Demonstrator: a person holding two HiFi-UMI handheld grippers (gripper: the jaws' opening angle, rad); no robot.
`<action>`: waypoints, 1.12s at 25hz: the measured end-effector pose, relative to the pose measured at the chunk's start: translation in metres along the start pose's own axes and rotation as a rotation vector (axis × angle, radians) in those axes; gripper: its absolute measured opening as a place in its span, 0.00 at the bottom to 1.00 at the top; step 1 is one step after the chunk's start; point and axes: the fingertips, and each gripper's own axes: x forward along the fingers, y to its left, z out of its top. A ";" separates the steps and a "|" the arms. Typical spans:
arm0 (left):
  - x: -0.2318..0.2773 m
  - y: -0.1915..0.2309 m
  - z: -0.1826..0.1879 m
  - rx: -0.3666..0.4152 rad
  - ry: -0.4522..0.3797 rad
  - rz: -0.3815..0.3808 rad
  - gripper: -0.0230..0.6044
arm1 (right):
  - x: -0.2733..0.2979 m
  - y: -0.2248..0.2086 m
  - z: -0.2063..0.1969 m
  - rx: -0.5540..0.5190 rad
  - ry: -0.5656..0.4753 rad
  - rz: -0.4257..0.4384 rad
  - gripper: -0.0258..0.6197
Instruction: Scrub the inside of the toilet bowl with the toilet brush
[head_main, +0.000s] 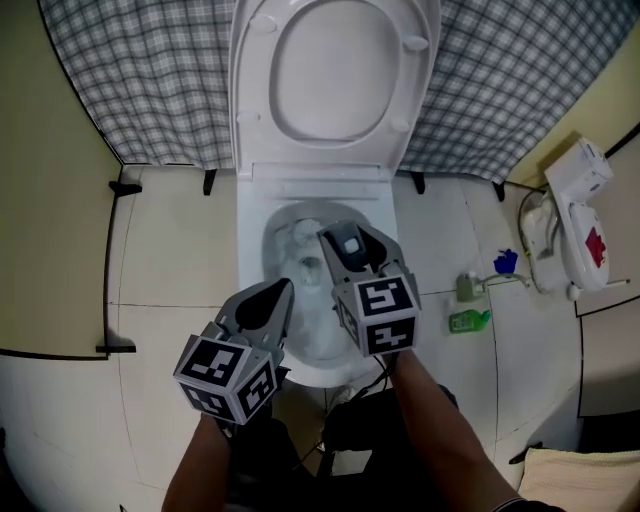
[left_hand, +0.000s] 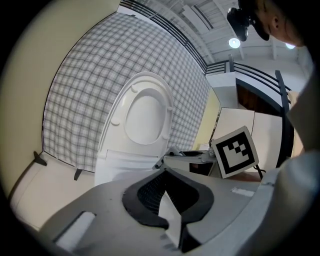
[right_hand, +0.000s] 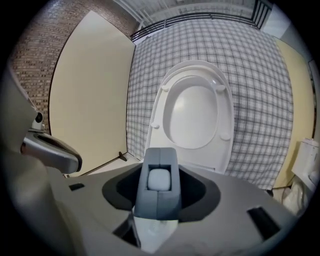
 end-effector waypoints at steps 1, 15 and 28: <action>0.000 0.002 -0.001 -0.004 0.002 0.002 0.05 | 0.003 0.000 0.000 -0.006 -0.013 -0.002 0.36; -0.011 0.006 -0.003 -0.011 0.008 0.021 0.05 | -0.009 0.041 -0.054 0.052 0.106 0.119 0.36; -0.028 -0.014 -0.007 0.033 -0.053 -0.002 0.05 | -0.078 0.067 -0.112 -0.001 0.193 0.165 0.36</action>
